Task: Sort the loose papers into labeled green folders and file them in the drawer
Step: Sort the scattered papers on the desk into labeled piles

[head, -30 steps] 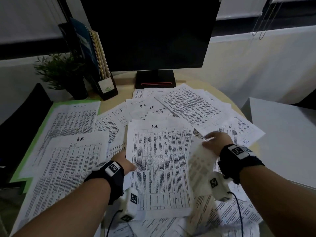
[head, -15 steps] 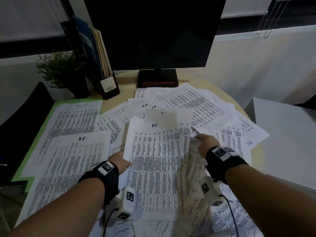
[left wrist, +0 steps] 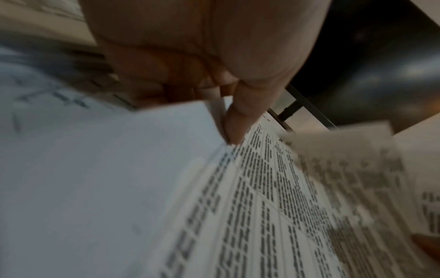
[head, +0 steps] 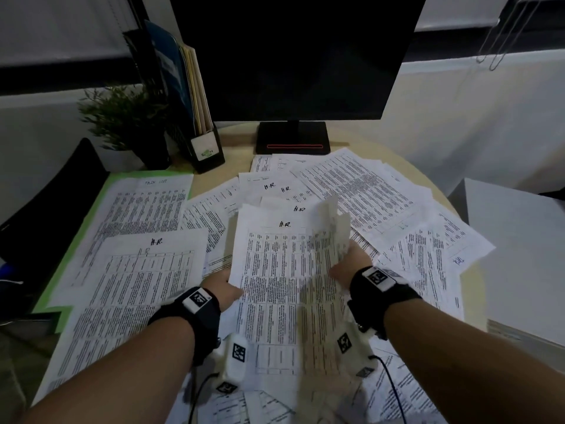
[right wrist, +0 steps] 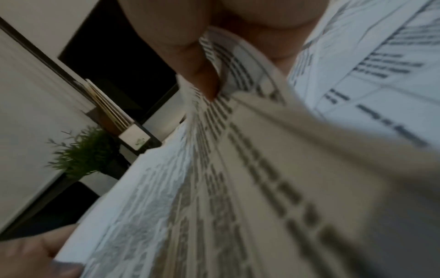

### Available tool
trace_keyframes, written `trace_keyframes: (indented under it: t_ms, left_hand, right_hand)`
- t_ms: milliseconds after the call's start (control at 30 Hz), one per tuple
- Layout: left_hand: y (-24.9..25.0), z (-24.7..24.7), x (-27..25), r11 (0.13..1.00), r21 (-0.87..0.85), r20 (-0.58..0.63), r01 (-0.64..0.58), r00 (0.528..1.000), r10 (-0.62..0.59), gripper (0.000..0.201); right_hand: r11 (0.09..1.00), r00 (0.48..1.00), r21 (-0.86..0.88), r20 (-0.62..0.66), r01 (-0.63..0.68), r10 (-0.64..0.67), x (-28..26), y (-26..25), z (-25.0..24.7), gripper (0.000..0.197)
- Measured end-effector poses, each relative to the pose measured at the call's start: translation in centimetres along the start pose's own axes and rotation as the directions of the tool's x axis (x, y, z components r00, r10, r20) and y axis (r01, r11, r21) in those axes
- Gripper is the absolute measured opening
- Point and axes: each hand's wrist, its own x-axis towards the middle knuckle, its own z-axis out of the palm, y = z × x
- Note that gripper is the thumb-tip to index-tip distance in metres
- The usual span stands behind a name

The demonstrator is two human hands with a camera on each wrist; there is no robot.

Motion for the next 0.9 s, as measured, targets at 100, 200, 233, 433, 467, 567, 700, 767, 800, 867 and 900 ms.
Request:
trace_keyframes:
  t_ms: [100, 200, 233, 433, 467, 567, 700, 767, 800, 867, 900]
  left_hand:
    - [0.0, -0.4, -0.1, 1.000, -0.022, 0.031, -0.012, 0.999, 0.012, 0.035]
    - [-0.2, -1.3, 0.1, 0.968, -0.250, -0.086, 0.002, 0.996, -0.025, 0.056]
    - [0.0, -1.9, 0.0, 0.929, -0.371, -0.119, 0.000, 0.992, -0.048, 0.072]
    - [5.4, -5.7, -3.2, 0.833, -0.459, -0.248, -0.310, 0.945, 0.216, 0.034]
    - [6.8, -6.2, -3.9, 0.814, -0.439, -0.309, -0.380, 0.915, 0.261, 0.030]
    - [10.2, -7.1, -5.6, 0.716, -0.462, -0.436, -0.524, 0.837, 0.331, 0.028]
    - [12.2, -8.0, -7.0, 0.620, -0.482, -0.539, -0.618, 0.768, 0.346, 0.032]
    - [12.6, -8.0, -7.2, 0.616, -0.478, -0.526, -0.626, 0.766, 0.370, 0.039]
    - [12.6, -7.9, -7.2, 0.614, -0.485, -0.517, -0.622, 0.771, 0.372, 0.042]
    - [12.3, -7.6, -6.8, 0.626, -0.476, -0.508, -0.617, 0.775, 0.377, 0.047]
    - [12.1, -7.3, -6.5, 0.642, -0.468, -0.500, -0.608, 0.780, 0.375, 0.049]
  right_hand:
    - [0.990, 0.991, 0.055, -0.029, 0.132, -0.131, -0.2, -0.5, -0.2, 0.029]
    - [0.954, 0.974, 0.199, -0.075, 0.223, -0.212, -1.2, -1.5, -2.0, 0.021]
    - [0.933, 0.973, 0.276, -0.085, 0.230, -0.214, -1.5, -1.8, -2.8, 0.023]
    - [0.792, 0.920, 0.467, -0.182, 0.392, -0.348, -3.8, -4.6, -7.0, 0.032]
    - [0.763, 0.897, 0.472, -0.219, 0.442, -0.384, -4.3, -5.2, -7.5, 0.031]
    - [0.683, 0.826, 0.465, -0.338, 0.563, -0.450, -5.5, -6.8, -8.3, 0.027]
    - [0.575, 0.760, 0.499, -0.459, 0.649, -0.460, -6.8, -8.5, -8.5, 0.027]
    - [0.500, 0.755, 0.566, -0.469, 0.656, -0.459, -7.0, -9.0, -8.4, 0.039]
    - [0.481, 0.762, 0.593, -0.459, 0.646, -0.458, -7.0, -9.1, -8.4, 0.042]
    - [0.475, 0.784, 0.629, -0.432, 0.616, -0.445, -6.7, -9.1, -7.9, 0.050]
    - [0.482, 0.795, 0.637, -0.424, 0.602, -0.433, -6.5, -8.9, -7.6, 0.052]
